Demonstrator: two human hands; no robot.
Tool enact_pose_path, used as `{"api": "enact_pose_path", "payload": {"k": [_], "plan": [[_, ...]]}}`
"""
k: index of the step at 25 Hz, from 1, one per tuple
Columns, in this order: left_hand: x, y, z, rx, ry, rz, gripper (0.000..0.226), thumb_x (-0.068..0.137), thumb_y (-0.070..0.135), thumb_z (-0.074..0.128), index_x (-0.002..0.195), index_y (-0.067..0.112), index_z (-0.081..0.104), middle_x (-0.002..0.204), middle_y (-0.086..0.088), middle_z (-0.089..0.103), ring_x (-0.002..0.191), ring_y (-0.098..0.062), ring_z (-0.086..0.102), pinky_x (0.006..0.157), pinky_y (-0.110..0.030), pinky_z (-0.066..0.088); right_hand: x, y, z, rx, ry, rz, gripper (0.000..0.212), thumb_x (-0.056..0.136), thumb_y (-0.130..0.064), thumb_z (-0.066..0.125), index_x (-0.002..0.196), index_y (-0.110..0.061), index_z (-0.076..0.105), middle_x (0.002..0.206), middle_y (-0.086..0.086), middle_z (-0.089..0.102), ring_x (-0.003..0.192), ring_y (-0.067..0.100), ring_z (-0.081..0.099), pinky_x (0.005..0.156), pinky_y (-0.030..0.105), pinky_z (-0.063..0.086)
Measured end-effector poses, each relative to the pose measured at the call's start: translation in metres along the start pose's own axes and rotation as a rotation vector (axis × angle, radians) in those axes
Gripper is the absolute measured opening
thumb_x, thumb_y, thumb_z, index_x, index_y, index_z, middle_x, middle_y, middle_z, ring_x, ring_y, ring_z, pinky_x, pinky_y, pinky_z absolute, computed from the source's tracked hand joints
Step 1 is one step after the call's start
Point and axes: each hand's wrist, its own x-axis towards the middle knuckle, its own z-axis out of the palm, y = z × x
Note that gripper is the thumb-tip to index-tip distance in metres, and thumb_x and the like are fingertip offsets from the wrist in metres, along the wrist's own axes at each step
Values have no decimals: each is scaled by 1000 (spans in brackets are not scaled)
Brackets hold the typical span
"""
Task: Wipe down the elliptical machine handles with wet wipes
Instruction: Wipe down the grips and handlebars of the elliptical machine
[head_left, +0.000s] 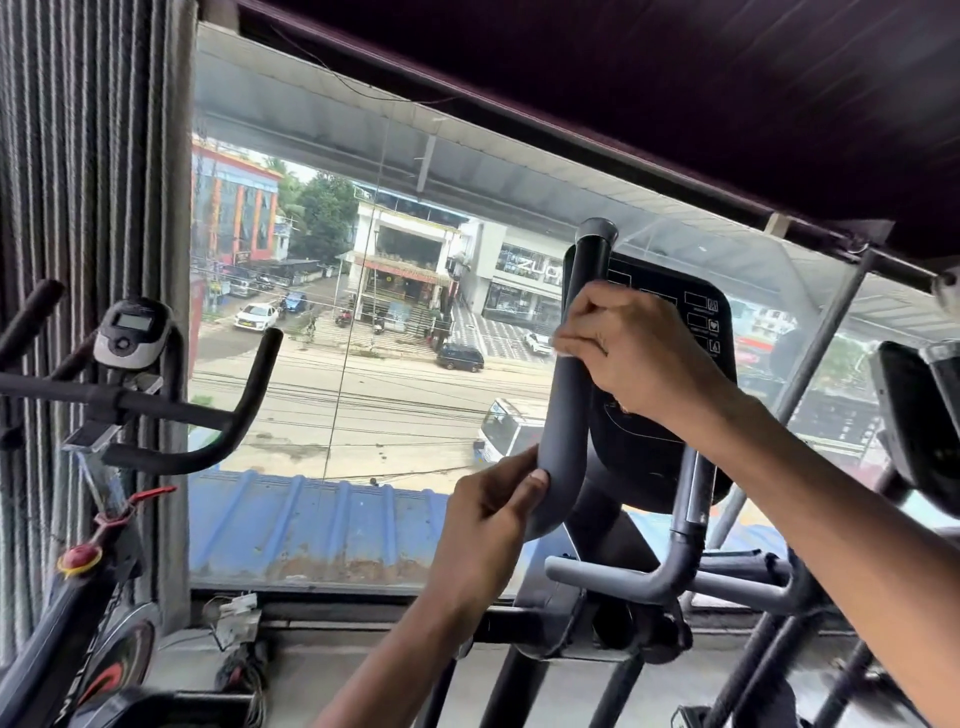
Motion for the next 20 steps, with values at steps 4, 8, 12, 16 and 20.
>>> {"api": "enact_pose_path", "payload": {"k": [4,8,12,16,20], "plan": [[-1,-1,-1,-2,-6,8,38,105,7,52,115,38,71,108,15,78,106,1,71,90,-29,59,-3,-16,-5,18,-295,-10,9,93,-14,76,92,-10,84,91,-3,68,87,18,66,84,29,47],[-2,-3,2,11,21,4,43,106,8,53,107,48,69,96,22,78,89,9,70,71,-18,56,-3,-11,-7,38,-325,-54,6,90,-16,80,93,-14,84,89,-3,68,85,17,65,84,33,52],[-4,-3,2,18,8,9,44,106,9,52,106,50,67,93,25,77,86,11,70,67,-15,54,-12,-6,9,-49,23,-102,8,84,-2,80,81,-9,83,80,3,69,77,24,67,74,38,56],[-1,-4,0,-20,-2,1,40,105,7,54,108,43,72,94,16,79,81,5,70,66,-15,52,-32,-10,8,39,-81,-92,6,88,-10,80,89,-14,85,85,-3,69,82,18,64,77,36,56],[1,-6,-2,-30,-3,-4,38,104,7,56,110,40,74,96,12,80,79,2,69,65,-15,51,-37,-6,14,13,140,1,5,88,-10,81,92,-12,84,90,1,69,79,17,64,76,29,54]]}}
